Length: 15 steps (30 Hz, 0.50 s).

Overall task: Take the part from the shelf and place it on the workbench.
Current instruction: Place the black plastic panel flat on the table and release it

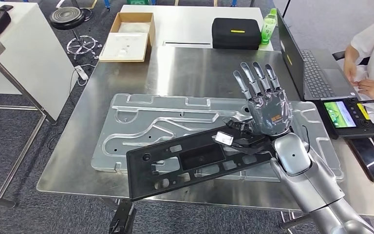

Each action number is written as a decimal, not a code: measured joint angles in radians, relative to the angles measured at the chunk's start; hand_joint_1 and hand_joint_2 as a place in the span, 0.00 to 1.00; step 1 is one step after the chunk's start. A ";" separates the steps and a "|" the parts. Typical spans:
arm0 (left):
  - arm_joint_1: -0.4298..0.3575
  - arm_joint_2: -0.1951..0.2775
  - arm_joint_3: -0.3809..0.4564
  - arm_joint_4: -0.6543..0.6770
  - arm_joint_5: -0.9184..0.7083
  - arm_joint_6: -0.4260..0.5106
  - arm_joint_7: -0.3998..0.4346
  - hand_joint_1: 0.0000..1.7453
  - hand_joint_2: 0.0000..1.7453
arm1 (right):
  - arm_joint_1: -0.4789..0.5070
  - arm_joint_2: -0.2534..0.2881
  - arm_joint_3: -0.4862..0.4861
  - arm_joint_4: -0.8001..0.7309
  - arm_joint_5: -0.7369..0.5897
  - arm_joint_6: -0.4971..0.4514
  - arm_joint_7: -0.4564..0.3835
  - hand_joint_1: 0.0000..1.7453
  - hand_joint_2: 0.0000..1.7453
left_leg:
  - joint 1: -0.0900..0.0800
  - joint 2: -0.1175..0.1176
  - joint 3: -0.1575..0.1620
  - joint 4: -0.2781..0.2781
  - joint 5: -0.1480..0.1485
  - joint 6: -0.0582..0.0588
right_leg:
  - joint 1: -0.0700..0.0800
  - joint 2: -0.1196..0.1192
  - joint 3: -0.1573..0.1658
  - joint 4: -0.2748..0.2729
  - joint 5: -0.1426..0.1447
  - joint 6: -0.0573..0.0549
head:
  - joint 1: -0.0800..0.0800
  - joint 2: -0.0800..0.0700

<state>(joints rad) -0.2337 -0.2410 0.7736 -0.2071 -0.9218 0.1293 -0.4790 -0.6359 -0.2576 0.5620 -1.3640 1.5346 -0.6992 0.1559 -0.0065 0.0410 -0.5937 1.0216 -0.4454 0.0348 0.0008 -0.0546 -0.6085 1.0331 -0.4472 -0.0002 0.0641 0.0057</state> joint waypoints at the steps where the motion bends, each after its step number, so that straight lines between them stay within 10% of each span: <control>1: 0.001 0.000 0.000 0.000 0.000 0.000 0.000 0.00 0.00 | -0.001 -0.003 0.003 -0.002 0.000 0.000 0.001 0.00 0.00 | 0.002 -0.009 0.002 -0.006 0.005 0.004 | -0.001 -0.001 0.000 0.004 -0.006 0.005 | 0.000 0.000; 7: 0.003 0.000 0.000 0.000 0.000 0.000 0.000 0.00 0.00 | -0.006 -0.025 0.016 -0.007 0.000 0.000 0.002 0.00 0.00 | 0.011 -0.061 0.001 -0.017 0.020 0.018 | -0.015 0.050 -0.116 0.266 -0.132 0.027 | 0.000 0.000; 11: 0.003 -0.002 0.000 0.000 -0.001 0.000 -0.001 0.00 0.00 | -0.008 -0.029 0.022 -0.007 0.000 0.000 0.006 0.00 0.00 | 0.014 -0.102 -0.004 -0.001 0.013 0.005 | -0.028 0.088 -0.031 0.081 -0.024 0.033 | 0.001 0.000; 15: 0.002 -0.002 0.000 0.000 0.000 0.000 -0.002 0.00 0.00 | -0.009 -0.034 0.025 -0.011 0.000 0.000 0.015 0.00 0.00 | 0.017 -0.138 -0.021 0.005 0.016 -0.019 | -0.028 0.111 -0.002 0.010 -0.010 0.024 | 0.000 0.000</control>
<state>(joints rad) -0.2313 -0.2429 0.7736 -0.2071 -0.9216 0.1293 -0.4810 -0.6451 -0.2912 0.5870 -1.3754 1.5347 -0.6996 0.1713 0.0106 -0.0974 -0.6142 1.0267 -0.4290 0.0156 -0.0268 0.0567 -0.6101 1.0429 -0.4572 0.0233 0.0640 0.0057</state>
